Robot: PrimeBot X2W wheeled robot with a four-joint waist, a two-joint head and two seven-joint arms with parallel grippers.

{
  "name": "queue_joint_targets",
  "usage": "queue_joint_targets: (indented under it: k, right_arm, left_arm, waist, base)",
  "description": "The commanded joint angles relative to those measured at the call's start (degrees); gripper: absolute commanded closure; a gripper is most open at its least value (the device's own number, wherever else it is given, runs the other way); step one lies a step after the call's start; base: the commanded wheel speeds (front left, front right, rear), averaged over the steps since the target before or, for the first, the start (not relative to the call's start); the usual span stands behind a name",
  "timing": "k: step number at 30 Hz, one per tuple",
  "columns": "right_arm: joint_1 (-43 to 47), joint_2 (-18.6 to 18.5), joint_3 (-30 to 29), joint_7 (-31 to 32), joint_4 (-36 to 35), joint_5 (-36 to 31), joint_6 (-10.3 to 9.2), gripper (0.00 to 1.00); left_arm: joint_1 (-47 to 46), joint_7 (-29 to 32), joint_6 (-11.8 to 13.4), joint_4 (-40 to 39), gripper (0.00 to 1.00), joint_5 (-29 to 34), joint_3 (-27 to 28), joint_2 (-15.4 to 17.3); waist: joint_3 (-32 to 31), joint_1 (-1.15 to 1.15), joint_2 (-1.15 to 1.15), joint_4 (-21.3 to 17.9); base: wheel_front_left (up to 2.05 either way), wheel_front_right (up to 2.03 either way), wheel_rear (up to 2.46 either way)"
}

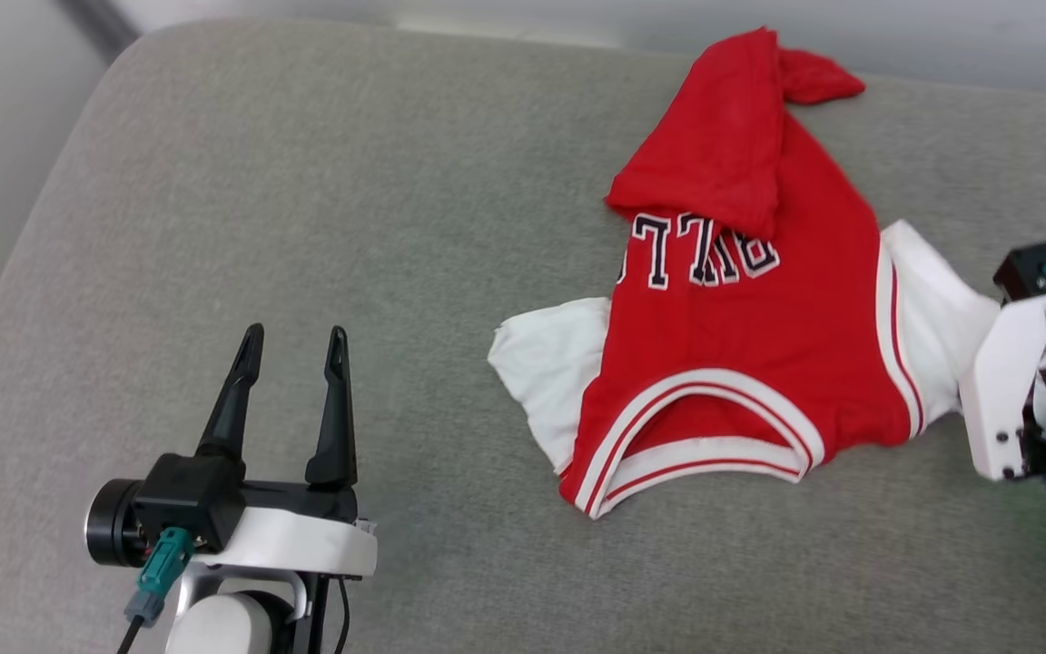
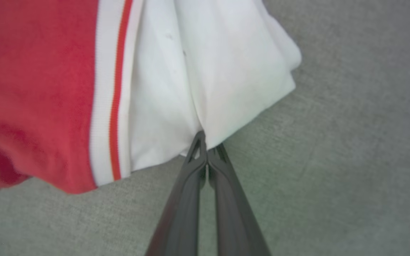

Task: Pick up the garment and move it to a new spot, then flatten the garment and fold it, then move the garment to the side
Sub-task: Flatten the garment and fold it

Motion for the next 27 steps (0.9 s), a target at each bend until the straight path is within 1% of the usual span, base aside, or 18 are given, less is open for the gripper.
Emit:
queue_joint_targets:
  k: [1, 4, 10, 14, 16, 18, 19, 23, 27]
  right_arm:
    - [4.6, -0.5, 0.1, 0.6, 1.4, 0.2, -0.06, 1.00]
    - [8.3, -1.6, -1.7, -0.9, -0.7, 0.8, -0.07, 1.00]
    - [16.1, -1.2, -6.7, -3.1, -5.9, 1.9, -0.06, 1.00]
    - [20.7, -2.2, -10.5, -4.9, -9.0, -0.1, -0.06, 1.00]
    - [22.3, -1.6, -12.4, -6.7, -10.2, -1.4, -0.06, 1.00]
    - [23.2, 0.3, -13.9, -8.3, -10.9, -2.2, -0.06, 1.00]
    - [23.1, 2.9, -15.2, -11.2, -12.2, -3.2, -0.06, 0.00]
    - [22.0, 6.3, -16.2, -16.5, -14.5, -4.0, -0.05, 0.00]
    - [21.4, 8.8, -16.7, -25.4, -18.2, -2.8, -0.05, 0.00]
  left_arm:
    - [0.6, -0.1, -0.1, 0.2, 0.00, 0.3, 0.1, 0.1]
    - [1.6, -0.1, 0.0, 0.3, 0.00, 0.6, 0.6, 0.4]
    - [3.1, -0.1, 0.4, 0.0, 0.00, 0.6, 1.2, 0.9]
    - [3.7, -0.1, 0.4, -0.2, 0.00, 0.3, 1.2, 1.2]
    - [3.7, -0.1, 0.4, -0.3, 0.00, 0.2, 1.2, 1.3]
    - [3.7, -0.1, 0.5, -0.3, 0.00, 0.1, 1.3, 1.4]
    - [3.7, 0.0, 0.6, 0.0, 0.00, -0.1, 1.4, 1.5]
    - [3.8, 0.1, 0.7, 0.5, 0.00, -0.8, 1.7, 1.7]
    - [3.9, 0.2, 0.7, 0.7, 0.00, -1.6, 2.5, 2.3]
  waist:
    - [-3.0, 0.00, 0.00, -3.1]
    - [-4.9, 0.00, 0.00, -5.4]
    - [-7.0, 0.00, 0.00, -9.2]
    - [-7.1, 0.00, 0.00, -10.5]
    - [-7.0, 0.00, 0.00, -11.0]
    - [-6.9, 0.00, 0.00, -11.4]
    - [-7.0, 0.00, 0.00, -12.0]
    - [-7.5, 0.00, 0.00, -12.9]
    - [-8.1, 0.00, 0.00, -13.8]
  base:
    - [0.00, 0.00, 0.00]
    - [0.00, 0.00, 0.00]
    - [0.00, 0.00, 0.00]
    - [0.00, 0.00, 0.00]
    - [0.00, 0.00, 0.00]
    - [0.00, 0.00, 0.00]
    - [0.00, 0.00, 0.00]
    - [0.00, 0.00, 0.00]
    - [0.00, 0.00, 0.00]
